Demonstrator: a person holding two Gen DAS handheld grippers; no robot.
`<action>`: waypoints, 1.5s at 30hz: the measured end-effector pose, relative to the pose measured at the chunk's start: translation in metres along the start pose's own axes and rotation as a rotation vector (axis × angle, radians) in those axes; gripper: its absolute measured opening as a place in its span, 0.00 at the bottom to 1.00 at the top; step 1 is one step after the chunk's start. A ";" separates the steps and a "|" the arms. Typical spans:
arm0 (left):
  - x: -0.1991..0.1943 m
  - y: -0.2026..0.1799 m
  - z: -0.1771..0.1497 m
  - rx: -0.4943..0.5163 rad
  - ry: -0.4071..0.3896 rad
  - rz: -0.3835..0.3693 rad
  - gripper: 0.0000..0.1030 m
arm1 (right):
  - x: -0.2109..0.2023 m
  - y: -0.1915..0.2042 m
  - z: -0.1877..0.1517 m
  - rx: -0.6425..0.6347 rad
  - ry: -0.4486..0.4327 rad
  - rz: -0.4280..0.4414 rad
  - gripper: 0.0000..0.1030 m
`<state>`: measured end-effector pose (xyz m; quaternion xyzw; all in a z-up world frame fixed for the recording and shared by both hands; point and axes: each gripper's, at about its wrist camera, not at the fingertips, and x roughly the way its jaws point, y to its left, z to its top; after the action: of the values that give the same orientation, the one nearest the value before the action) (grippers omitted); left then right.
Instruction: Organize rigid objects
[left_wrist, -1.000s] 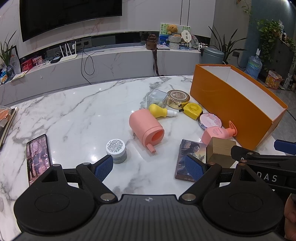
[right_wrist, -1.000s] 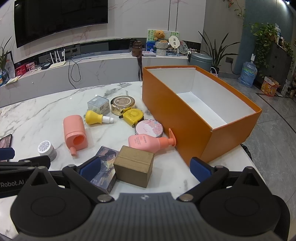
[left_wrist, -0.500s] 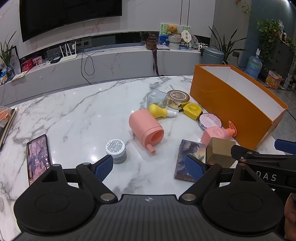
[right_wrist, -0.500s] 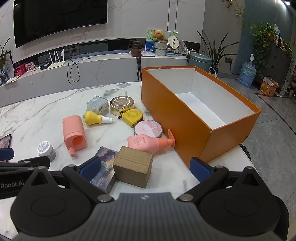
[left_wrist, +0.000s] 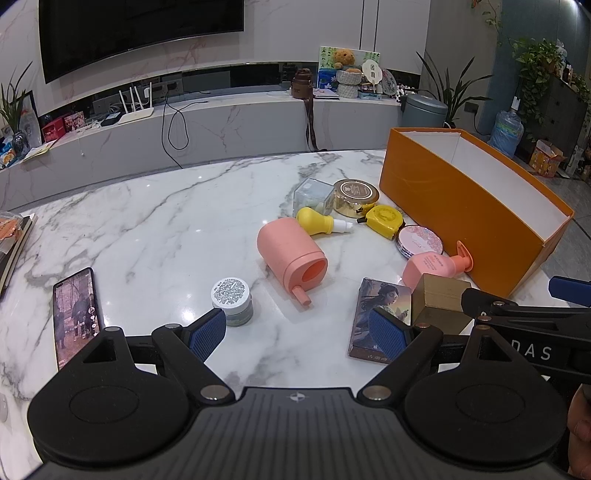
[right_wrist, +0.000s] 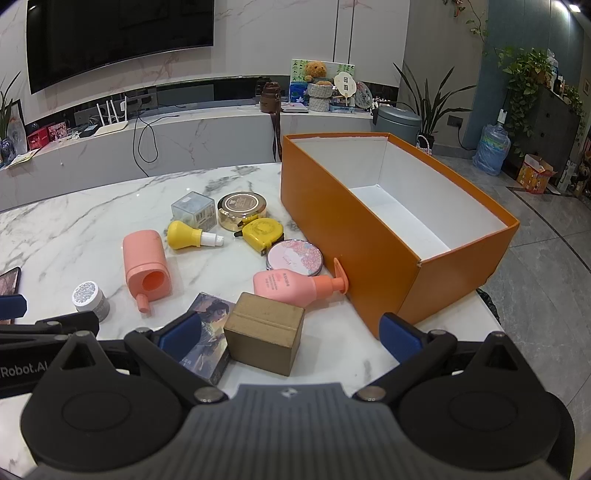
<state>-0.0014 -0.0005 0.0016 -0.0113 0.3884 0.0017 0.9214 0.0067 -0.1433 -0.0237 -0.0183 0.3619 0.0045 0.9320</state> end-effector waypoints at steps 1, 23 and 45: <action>0.000 0.000 0.000 0.000 0.000 0.000 0.99 | 0.000 0.000 0.000 0.000 0.001 0.000 0.98; 0.000 0.000 0.000 0.000 0.001 -0.001 0.99 | 0.002 0.000 0.000 0.000 0.003 -0.001 0.98; 0.029 0.024 -0.013 -0.083 -0.005 0.009 0.99 | 0.019 -0.009 -0.005 -0.006 -0.017 0.083 0.98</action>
<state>0.0091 0.0226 -0.0292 -0.0480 0.3856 0.0221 0.9212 0.0169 -0.1522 -0.0399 -0.0061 0.3543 0.0445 0.9341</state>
